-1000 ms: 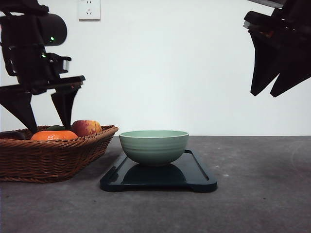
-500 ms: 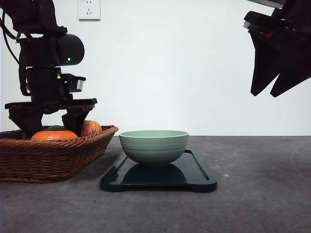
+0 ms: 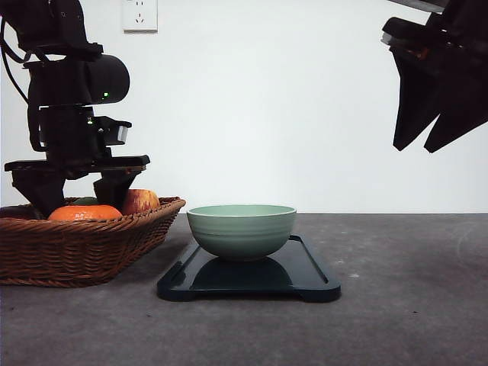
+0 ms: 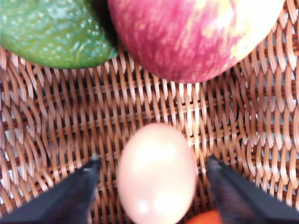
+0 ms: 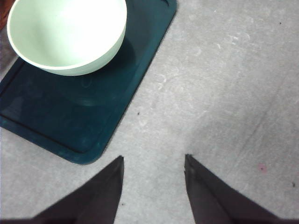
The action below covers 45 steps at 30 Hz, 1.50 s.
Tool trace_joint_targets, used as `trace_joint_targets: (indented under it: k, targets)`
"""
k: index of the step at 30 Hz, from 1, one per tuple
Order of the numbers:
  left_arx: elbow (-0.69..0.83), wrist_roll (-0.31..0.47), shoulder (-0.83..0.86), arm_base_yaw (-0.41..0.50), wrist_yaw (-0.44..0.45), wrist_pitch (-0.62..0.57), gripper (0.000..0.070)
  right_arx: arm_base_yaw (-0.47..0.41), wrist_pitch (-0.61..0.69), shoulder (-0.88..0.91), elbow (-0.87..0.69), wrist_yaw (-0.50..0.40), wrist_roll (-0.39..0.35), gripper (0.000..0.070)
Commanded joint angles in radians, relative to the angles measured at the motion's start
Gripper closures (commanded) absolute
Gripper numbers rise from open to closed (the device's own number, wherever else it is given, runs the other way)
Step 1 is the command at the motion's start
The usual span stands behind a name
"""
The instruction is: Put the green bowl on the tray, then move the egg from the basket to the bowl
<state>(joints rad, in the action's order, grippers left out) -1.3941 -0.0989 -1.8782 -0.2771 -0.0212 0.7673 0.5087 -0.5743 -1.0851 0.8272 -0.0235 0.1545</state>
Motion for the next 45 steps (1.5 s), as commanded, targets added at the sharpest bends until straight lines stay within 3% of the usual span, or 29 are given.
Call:
trace_joint_targets:
  k: [1,5,8,19,30,35,39,45]
  targets:
    - [-0.021,-0.010,-0.015,-0.003,-0.002,0.001,0.0410,0.006,0.005,-0.008,0.005,-0.001,0.021,0.0444]
    - [-0.021,-0.010,-0.015,-0.003,-0.002,0.004,0.0504,0.006,0.004,-0.008,0.005,0.000,0.022,0.0444]
    - [-0.021,-0.010,-0.015,-0.003,-0.002,0.003,0.0523,0.006,0.004,-0.008,0.005,0.000,0.022,0.0444]
    - [-0.023,0.017,0.014,-0.003,-0.002,0.002,0.0518,0.006,0.004,-0.008,0.005,0.000,0.022,0.0444]
    - [-0.025,0.018,0.176,-0.004,-0.001,0.002,0.0518,0.006,0.005,-0.008,0.005,0.000,0.022,0.0444]
    - [-0.041,0.019,0.243,-0.017,0.052,0.002,0.0518,0.006,0.005,-0.008,0.005,0.000,0.022,0.0444]
    - [-0.086,0.014,0.260,-0.053,0.106,0.003,0.0515,0.006,0.005,-0.008,0.005,0.000,0.022,0.0444]
    - [-0.138,0.012,0.259,-0.138,0.108,-0.011,0.0512,0.006,0.005,-0.008,0.005,0.000,0.022,0.0444]
